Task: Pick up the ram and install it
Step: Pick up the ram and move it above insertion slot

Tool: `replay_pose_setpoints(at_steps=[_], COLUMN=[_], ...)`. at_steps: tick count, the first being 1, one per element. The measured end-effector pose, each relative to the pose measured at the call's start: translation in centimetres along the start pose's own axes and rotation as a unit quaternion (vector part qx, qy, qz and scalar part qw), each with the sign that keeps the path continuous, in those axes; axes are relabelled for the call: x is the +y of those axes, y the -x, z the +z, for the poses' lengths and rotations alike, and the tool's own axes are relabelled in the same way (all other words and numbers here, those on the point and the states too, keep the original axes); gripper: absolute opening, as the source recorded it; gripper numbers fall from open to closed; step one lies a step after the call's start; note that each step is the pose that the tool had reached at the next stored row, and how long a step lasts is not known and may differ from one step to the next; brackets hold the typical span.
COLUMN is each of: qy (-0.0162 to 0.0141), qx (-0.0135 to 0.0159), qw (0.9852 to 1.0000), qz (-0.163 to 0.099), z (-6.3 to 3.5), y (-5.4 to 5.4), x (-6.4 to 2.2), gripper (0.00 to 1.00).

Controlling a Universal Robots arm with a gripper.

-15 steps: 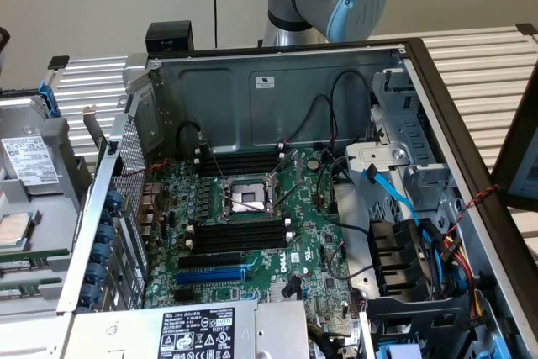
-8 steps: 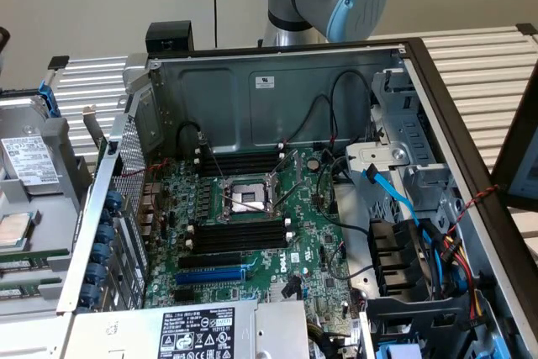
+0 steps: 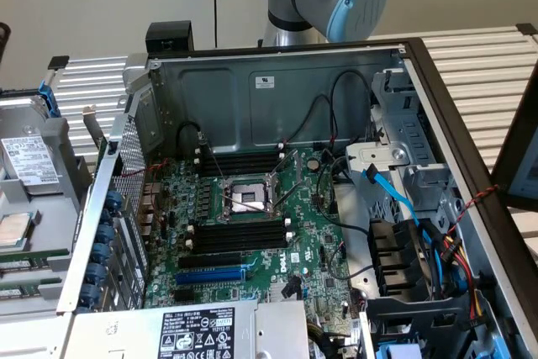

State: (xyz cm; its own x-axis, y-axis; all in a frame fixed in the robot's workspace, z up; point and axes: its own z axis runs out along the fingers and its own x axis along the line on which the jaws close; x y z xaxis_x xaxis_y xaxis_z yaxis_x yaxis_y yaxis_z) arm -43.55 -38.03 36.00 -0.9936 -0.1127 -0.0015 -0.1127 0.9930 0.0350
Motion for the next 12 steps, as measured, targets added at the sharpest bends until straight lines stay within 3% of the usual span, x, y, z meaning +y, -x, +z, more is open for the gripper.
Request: replay_pose_setpoints(at_steps=[6, 12], qy=[0.0015, 0.0018], qx=[0.0017, 0.0037], qw=[0.9985, 0.9941], qz=[-0.054, -0.108], z=[0.34, 0.91], y=[0.00, 0.00], x=[-0.01, -0.03], gripper=[0.10, 0.10])
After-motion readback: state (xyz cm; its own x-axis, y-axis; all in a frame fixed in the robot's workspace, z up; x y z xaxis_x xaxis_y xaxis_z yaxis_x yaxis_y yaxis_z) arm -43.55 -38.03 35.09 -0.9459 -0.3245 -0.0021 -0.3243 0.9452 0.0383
